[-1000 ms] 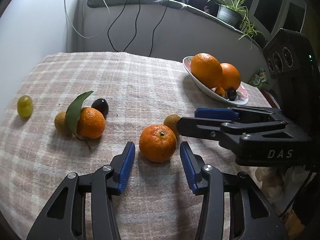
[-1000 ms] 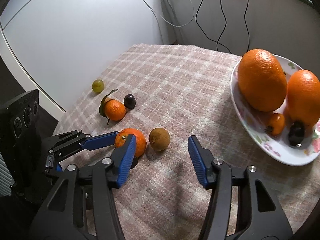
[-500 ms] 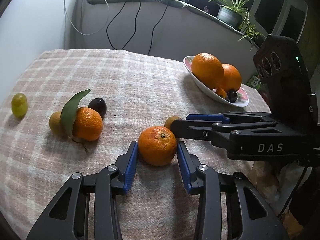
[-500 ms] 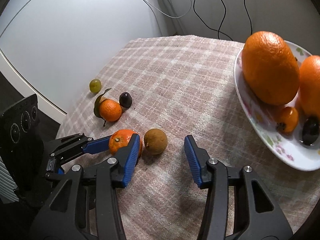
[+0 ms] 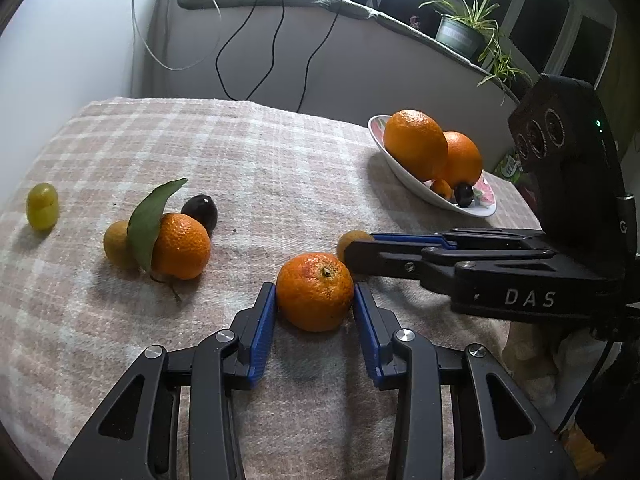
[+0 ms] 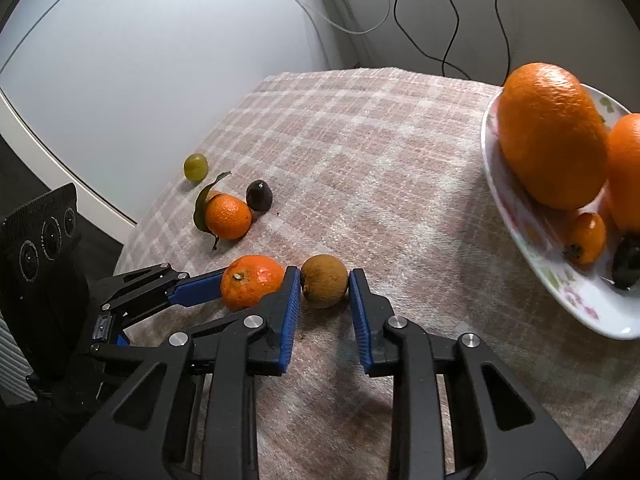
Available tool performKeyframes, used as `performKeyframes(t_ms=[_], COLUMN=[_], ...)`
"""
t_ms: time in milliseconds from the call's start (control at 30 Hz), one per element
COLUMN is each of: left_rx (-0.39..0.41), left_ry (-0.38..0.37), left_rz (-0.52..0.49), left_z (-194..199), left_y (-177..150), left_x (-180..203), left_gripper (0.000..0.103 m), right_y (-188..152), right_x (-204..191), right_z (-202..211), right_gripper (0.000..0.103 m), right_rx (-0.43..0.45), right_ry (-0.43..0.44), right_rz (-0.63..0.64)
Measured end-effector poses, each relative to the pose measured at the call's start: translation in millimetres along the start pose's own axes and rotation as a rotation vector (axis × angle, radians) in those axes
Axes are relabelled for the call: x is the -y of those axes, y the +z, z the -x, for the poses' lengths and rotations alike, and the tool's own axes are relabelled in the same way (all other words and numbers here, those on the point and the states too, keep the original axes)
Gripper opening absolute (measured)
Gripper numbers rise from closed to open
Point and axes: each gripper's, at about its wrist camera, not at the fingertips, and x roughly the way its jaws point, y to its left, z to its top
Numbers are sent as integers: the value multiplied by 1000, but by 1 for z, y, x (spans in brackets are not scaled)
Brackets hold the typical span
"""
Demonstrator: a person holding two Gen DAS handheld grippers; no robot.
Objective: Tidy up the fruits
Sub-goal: 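Grasp the mandarin with the left tool while the right tool grasps the brown fruit, then carry the mandarin and brown fruit onto the plate and open both tools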
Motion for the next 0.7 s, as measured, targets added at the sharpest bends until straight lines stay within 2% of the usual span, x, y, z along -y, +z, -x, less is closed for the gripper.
performKeyframes(t_ms=[333,700], left_rx=[31,42], left_ry=[-30,-80], left_rz=[-13,-54], left_z=[10,5], left_y=[7,18], left_x=[15,48], left_gripper=[37,37], right_y=[-14,-30], right_x=[19,63], right_z=[45,109], right_gripper=[26,26], right_rx=[76,202], right_ry=[-40,-149], right_rz=[-23,-99])
